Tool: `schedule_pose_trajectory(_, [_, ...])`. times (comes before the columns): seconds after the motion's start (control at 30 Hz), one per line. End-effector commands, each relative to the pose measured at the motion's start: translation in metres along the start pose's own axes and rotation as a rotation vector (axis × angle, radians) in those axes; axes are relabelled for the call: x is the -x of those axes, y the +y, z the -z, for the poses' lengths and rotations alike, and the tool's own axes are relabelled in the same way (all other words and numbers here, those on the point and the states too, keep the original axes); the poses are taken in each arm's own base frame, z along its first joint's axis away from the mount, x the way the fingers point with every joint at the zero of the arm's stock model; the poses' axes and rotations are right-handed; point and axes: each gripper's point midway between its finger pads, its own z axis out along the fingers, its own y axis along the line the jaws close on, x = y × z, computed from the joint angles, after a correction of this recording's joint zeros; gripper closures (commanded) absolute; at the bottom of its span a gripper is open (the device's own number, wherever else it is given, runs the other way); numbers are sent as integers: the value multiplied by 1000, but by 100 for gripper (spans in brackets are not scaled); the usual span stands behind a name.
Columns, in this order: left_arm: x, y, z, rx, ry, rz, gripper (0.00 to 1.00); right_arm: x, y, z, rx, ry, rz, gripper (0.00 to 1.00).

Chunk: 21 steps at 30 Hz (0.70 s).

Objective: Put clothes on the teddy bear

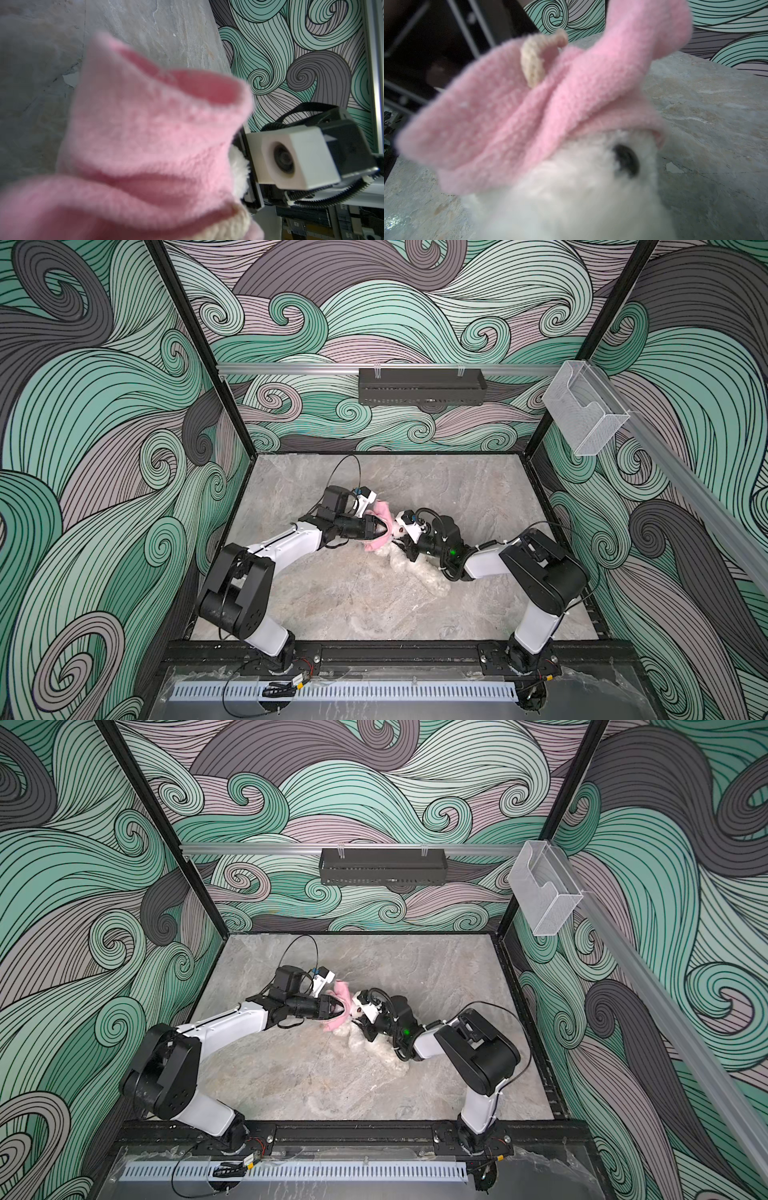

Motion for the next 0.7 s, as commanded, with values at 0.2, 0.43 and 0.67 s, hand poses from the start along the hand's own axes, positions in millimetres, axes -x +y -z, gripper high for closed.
schedule_pose_trajectory(0.2, [-16,-20,10,-123,58,47,43,53,11,14,2,-181,157,100])
schedule_pose_trajectory(0.43, [-16,1,20,-45,25,103,40,50,9,17,2,-161,162,100])
schedule_pose_trajectory(0.67, [-20,13,19,-22,34,136,51,54,8,18,6,-167,164,100])
